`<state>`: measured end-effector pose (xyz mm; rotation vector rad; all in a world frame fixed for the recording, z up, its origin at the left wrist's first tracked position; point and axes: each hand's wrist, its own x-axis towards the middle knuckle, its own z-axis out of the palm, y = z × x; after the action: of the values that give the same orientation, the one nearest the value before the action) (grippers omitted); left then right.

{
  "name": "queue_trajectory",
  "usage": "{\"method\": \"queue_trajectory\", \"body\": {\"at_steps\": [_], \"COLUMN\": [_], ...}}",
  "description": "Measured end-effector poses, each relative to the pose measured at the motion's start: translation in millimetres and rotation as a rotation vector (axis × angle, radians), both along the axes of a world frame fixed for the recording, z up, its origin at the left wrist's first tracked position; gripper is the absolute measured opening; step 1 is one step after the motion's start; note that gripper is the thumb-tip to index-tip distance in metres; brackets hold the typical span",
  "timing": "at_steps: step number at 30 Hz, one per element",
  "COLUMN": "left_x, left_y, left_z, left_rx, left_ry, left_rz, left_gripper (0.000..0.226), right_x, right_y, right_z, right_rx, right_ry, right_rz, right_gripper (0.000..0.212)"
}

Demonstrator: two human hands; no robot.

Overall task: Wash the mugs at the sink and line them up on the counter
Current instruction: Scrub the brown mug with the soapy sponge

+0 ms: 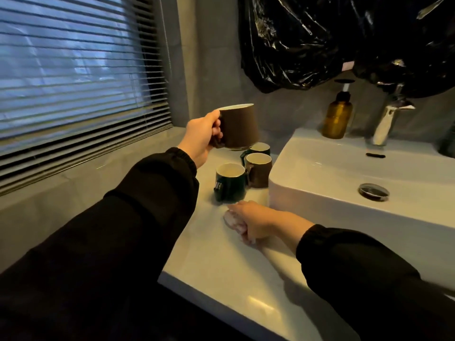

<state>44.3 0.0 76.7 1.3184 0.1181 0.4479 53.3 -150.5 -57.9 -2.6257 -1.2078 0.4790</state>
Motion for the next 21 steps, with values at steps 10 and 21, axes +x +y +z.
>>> {"method": "queue_trajectory", "body": {"at_steps": [10,21], "left_x": [30,92], "left_y": [-42,-181], "left_z": [11,3], "left_rx": [-0.007,-0.125], "left_ry": [-0.001,0.105], "left_rz": [-0.140,-0.355], "left_gripper": [0.038,0.030], "right_x": [-30,62], "right_y": [-42,-246], "right_z": [82,122], "right_rx": [0.544,1.319], "right_ry": [-0.233,0.518], "right_rz": [-0.262,-0.822], "right_gripper": [0.024,0.028]}}
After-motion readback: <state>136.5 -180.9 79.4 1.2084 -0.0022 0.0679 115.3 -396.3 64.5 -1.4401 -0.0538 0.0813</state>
